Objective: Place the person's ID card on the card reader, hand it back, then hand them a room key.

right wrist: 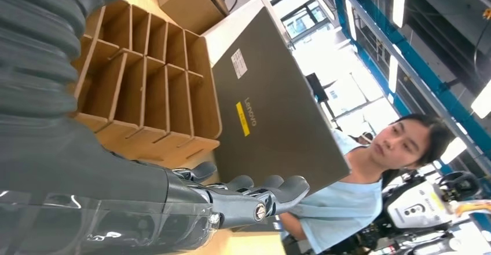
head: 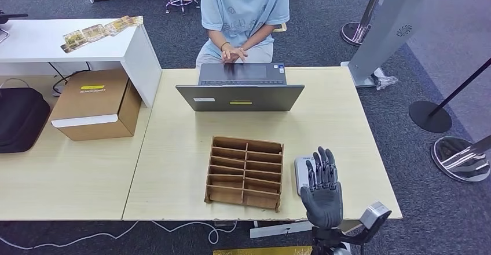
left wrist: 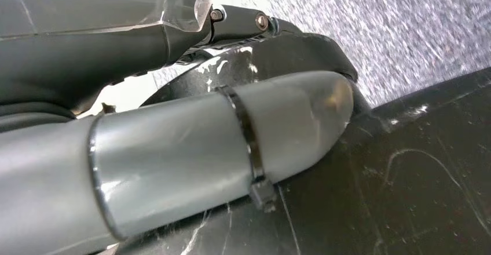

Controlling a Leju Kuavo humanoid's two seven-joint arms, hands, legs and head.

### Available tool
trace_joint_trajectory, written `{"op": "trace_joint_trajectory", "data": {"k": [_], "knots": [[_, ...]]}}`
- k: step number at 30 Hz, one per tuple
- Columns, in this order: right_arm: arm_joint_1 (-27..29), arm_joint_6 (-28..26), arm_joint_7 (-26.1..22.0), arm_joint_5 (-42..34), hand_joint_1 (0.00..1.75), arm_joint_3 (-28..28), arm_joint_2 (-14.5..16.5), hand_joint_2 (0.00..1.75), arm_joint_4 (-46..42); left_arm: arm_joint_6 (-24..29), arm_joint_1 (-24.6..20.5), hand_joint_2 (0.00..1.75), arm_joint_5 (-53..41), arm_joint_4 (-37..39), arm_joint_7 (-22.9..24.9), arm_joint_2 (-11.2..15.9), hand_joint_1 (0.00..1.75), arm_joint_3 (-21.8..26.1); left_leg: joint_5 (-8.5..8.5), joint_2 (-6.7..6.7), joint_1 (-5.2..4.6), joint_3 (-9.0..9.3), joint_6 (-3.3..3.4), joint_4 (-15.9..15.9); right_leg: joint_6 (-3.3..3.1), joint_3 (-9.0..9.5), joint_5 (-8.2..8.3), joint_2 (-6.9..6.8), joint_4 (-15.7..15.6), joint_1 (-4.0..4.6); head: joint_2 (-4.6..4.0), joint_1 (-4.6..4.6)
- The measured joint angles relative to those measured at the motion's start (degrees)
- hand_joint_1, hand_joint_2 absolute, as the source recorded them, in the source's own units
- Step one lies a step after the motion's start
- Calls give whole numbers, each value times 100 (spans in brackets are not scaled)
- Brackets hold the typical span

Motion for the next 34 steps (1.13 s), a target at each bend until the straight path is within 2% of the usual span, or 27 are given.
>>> {"op": "trace_joint_trajectory", "data": {"k": [7,12,23,28,34], "knots": [[1,-388,30,596,0,209,0,175,-222,137,1,0,90,25,28,-38,0,-3,2,3,9,-1,-4,0,-2,0,0,2,1,10,0,0],[-31,-657,-28,935,0,357,0,175,-223,137,-3,0,233,27,276,-37,0,18,2,4,13,-2,-4,0,-2,0,0,2,1,10,0,0],[-213,-1216,-344,1016,0,380,2,175,-342,135,-49,0,270,26,556,-35,0,62,2,13,12,2,-4,0,-4,1,2,8,1,10,0,0],[-74,-1601,-399,804,0,40,3,175,-856,135,-43,0,207,27,493,-34,0,62,1,13,12,2,-4,0,-4,0,2,8,1,10,0,1],[217,-1723,-401,598,0,-633,11,175,-1589,135,-27,0,92,27,386,-33,0,56,-3,13,11,0,-10,0,-4,-2,2,10,-1,10,0,0]]}}
